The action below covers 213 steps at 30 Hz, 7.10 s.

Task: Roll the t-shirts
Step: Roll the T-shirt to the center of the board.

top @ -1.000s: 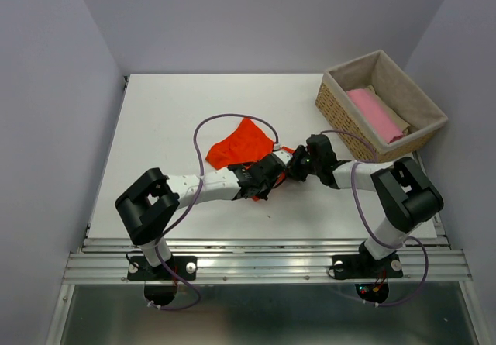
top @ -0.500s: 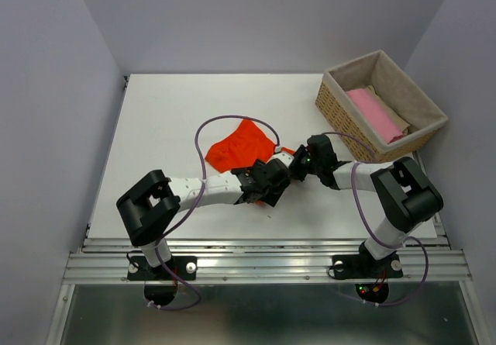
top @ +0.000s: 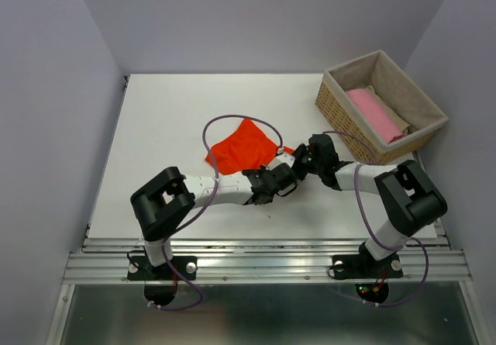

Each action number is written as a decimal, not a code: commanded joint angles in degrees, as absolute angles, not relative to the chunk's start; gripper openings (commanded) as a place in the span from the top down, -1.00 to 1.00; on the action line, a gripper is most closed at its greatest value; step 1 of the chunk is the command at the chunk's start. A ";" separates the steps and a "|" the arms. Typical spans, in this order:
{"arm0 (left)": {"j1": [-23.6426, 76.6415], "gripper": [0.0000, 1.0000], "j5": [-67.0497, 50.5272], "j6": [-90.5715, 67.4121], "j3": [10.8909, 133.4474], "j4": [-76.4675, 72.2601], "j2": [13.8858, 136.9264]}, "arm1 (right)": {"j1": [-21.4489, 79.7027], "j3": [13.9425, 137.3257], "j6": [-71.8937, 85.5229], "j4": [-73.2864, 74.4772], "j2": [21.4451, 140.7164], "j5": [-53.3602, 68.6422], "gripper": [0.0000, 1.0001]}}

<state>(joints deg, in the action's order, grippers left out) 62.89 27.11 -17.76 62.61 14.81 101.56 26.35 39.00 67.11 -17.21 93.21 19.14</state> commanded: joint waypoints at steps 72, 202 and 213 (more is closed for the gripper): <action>30.50 -0.41 -27.17 -21.70 55.02 11.51 81.06 | 28.65 53.61 50.27 -3.96 101.68 6.77 0.81; 65.92 -0.18 26.10 -23.20 73.56 25.49 102.65 | 16.88 46.06 43.77 7.47 74.97 4.22 -0.49; 64.08 -0.27 26.02 -23.38 70.06 22.16 106.35 | 16.88 45.88 43.68 7.73 74.00 4.40 -0.50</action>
<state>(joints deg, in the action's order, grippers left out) 65.36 24.75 -22.81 72.51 23.92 106.67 17.26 46.11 43.75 8.54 75.55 3.97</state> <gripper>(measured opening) 0.636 0.749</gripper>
